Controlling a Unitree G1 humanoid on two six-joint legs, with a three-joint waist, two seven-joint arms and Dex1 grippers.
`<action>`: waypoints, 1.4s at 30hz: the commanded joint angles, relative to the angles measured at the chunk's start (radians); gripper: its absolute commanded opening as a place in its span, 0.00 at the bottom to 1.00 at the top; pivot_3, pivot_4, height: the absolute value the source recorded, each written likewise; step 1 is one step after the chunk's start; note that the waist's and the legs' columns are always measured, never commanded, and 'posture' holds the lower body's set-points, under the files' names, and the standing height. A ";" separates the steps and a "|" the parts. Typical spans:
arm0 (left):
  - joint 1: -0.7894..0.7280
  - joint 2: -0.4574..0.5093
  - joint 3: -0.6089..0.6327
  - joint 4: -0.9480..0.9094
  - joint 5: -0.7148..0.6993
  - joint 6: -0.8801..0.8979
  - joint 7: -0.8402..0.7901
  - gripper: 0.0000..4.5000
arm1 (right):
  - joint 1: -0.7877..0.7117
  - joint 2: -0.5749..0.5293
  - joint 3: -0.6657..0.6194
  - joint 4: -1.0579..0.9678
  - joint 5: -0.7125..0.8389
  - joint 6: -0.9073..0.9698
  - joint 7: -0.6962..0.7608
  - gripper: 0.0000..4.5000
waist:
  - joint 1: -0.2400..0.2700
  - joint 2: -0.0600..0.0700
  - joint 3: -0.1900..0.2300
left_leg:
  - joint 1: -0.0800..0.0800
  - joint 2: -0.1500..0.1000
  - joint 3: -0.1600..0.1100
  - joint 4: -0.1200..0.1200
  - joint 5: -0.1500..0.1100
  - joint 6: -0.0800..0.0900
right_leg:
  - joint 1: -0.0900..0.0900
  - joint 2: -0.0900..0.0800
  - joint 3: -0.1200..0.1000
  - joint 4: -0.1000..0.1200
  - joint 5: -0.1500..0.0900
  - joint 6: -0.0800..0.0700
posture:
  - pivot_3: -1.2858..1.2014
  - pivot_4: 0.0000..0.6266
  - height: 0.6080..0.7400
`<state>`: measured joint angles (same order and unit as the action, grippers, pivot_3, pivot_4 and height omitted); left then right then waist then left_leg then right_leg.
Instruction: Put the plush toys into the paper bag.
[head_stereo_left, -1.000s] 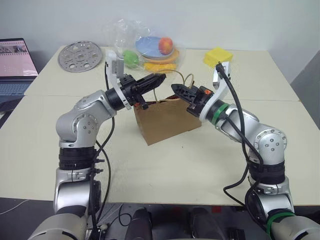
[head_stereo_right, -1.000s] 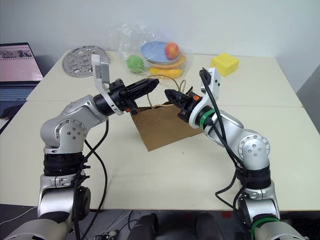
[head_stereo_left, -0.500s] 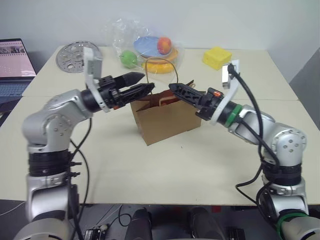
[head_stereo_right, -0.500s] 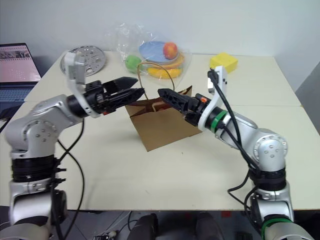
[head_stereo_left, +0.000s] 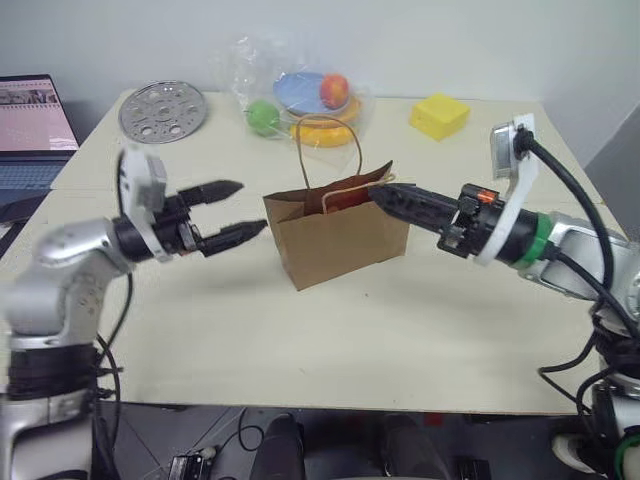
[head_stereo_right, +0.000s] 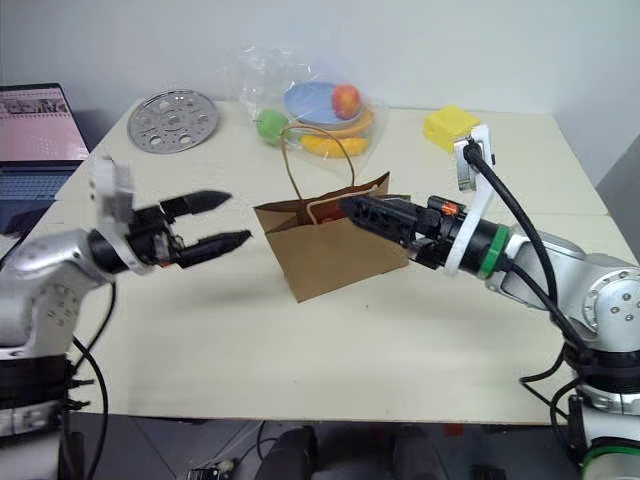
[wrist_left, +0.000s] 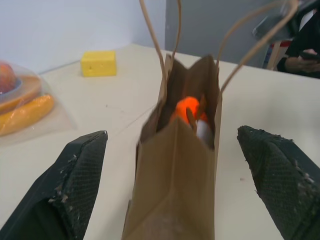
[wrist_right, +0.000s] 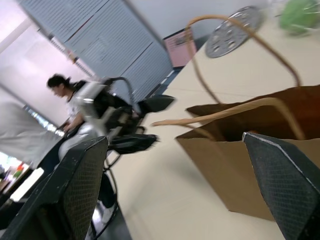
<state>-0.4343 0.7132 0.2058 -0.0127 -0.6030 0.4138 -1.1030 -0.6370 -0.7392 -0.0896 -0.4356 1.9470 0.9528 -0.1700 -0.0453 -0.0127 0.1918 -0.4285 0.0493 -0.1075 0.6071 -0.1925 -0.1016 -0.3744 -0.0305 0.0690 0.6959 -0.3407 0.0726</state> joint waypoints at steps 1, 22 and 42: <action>-0.014 -0.017 -0.015 -0.027 0.000 -0.033 -0.014 0.99 | -0.052 -0.059 -0.010 -0.041 0.015 0.031 0.116 1.00 | 0.000 0.000 0.000 | 0.000 0.000 0.000 0.001 0.000 0.000 | 0.000 0.000 0.000 0.000 0.000 0.000 | 0.52 0.24 1.00; -0.057 -0.115 -0.053 0.132 0.112 -0.257 -0.017 0.99 | -0.119 -0.201 0.073 -0.194 -0.487 0.056 0.410 1.00 | 0.011 0.000 0.000 | -0.001 0.000 -0.001 0.001 0.000 0.000 | -0.001 0.000 -0.001 0.000 0.000 0.000 | 0.52 0.24 1.00; -0.114 -0.185 -0.079 0.237 0.168 -0.329 0.044 0.99 | -0.066 -0.149 0.041 -0.173 -0.539 0.065 0.435 1.00 | 0.013 0.000 0.000 | -0.001 0.000 -0.001 0.001 0.000 0.000 | 0.000 0.000 -0.001 0.000 0.000 0.000 | 0.52 0.24 1.00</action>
<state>-0.5248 0.5240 0.1203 0.2165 -0.4415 0.1164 -1.0566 -0.7065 -0.8826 -0.0143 -0.5868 1.3967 1.0166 0.2705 -0.0322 -0.0132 0.1920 -0.4293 0.0493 -0.1084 0.6085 -0.1924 -0.1017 -0.3744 -0.0303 0.0676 0.6961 -0.3405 0.0725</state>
